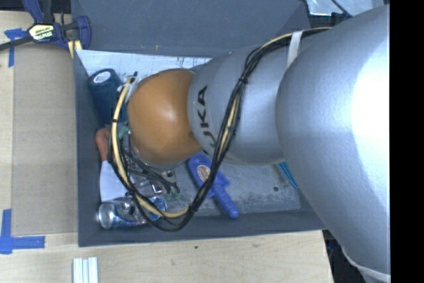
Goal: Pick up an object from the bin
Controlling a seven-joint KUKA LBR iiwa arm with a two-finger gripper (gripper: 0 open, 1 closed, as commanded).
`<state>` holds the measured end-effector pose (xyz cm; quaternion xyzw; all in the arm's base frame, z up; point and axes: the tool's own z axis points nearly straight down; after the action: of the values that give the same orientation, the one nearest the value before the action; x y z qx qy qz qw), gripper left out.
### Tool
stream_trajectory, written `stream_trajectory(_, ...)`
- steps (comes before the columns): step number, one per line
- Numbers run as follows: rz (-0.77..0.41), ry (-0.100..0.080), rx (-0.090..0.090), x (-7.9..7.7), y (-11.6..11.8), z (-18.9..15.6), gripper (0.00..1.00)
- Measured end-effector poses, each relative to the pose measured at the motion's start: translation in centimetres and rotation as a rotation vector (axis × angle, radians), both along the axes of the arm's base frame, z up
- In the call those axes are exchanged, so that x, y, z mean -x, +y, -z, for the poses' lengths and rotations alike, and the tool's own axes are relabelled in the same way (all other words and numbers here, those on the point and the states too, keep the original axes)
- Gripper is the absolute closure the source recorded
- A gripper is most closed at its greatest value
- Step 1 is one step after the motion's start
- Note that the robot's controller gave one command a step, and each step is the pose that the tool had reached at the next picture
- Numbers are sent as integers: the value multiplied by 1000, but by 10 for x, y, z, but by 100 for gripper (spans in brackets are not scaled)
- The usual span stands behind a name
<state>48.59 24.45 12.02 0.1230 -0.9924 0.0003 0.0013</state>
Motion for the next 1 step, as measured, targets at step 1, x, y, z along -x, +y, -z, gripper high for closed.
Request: stream_trajectory(1,-225,-25,0,-4,-9,43,0)
